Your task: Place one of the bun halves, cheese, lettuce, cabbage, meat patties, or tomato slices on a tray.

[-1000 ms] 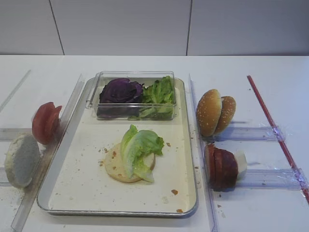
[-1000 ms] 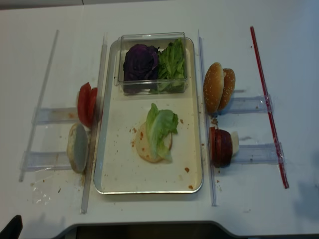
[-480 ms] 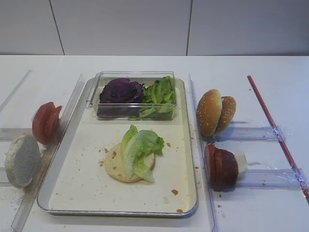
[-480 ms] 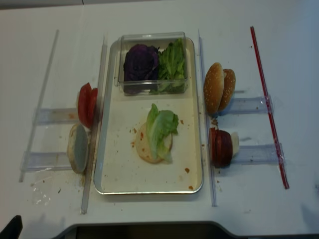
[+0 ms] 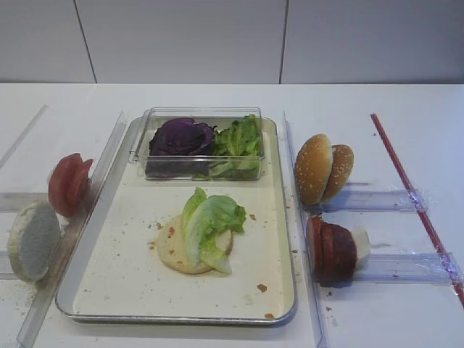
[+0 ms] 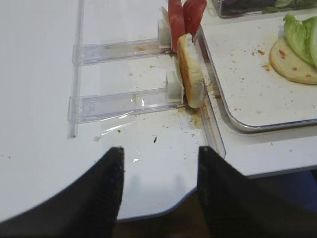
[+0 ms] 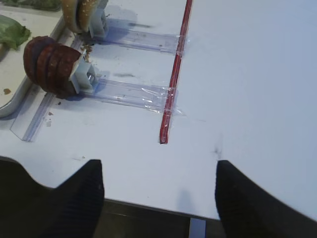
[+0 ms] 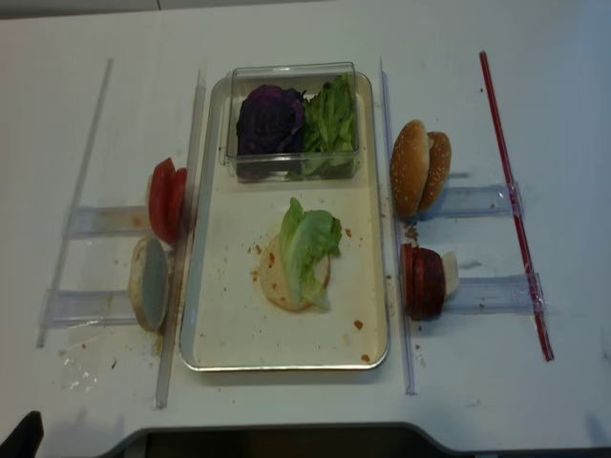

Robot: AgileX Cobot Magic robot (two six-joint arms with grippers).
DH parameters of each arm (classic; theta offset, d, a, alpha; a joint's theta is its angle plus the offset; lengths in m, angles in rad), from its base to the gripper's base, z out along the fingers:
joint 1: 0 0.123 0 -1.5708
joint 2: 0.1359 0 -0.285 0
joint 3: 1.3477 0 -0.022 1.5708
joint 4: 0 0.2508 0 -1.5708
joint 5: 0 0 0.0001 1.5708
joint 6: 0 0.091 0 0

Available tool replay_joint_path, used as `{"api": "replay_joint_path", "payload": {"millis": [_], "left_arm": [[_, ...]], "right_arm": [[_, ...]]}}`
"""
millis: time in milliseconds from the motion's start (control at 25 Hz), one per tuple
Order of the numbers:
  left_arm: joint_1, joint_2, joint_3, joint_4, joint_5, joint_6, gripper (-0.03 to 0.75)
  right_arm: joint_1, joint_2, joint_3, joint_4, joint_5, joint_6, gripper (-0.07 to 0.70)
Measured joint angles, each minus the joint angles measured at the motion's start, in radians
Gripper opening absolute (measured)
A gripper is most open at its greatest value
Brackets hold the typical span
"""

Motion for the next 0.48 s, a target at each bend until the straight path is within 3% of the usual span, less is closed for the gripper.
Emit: {"api": "replay_joint_path", "payload": {"millis": [240, 480], "left_arm": [[0.000, 0.000, 0.000, 0.000, 0.000, 0.000, 0.331], [0.000, 0.000, 0.000, 0.000, 0.000, 0.000, 0.331]], "right_arm": [[0.000, -0.008, 0.008, 0.006, -0.029, -0.019, 0.497], [0.000, -0.011, 0.041, 0.008, -0.111, -0.046, 0.498]]}}
